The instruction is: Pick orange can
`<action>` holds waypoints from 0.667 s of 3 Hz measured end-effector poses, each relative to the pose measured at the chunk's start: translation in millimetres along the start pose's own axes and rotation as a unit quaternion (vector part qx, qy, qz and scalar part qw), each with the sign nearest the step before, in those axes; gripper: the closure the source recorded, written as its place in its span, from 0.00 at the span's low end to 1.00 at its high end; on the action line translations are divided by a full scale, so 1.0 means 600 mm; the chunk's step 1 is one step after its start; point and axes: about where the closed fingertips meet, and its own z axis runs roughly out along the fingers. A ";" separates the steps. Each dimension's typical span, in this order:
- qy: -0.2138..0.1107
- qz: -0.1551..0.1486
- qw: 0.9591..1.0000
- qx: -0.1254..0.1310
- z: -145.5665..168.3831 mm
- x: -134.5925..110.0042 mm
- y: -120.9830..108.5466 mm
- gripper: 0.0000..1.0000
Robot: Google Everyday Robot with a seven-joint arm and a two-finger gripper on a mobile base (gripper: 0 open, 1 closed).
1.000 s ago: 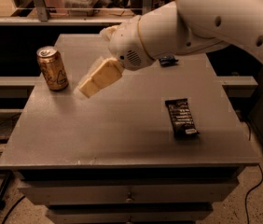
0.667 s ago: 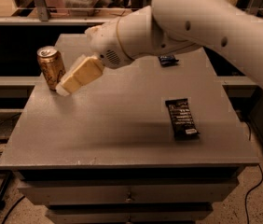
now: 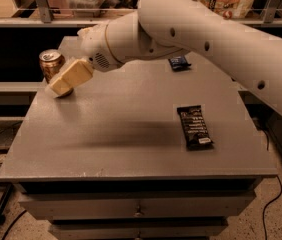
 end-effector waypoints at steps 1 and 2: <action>0.003 0.006 1.000 0.001 0.010 0.012 -0.016 0.00; -0.016 0.018 1.000 0.001 0.026 0.027 -0.034 0.00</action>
Offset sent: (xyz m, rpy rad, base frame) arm 0.0453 0.0026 -0.0313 0.0997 0.0477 -0.0191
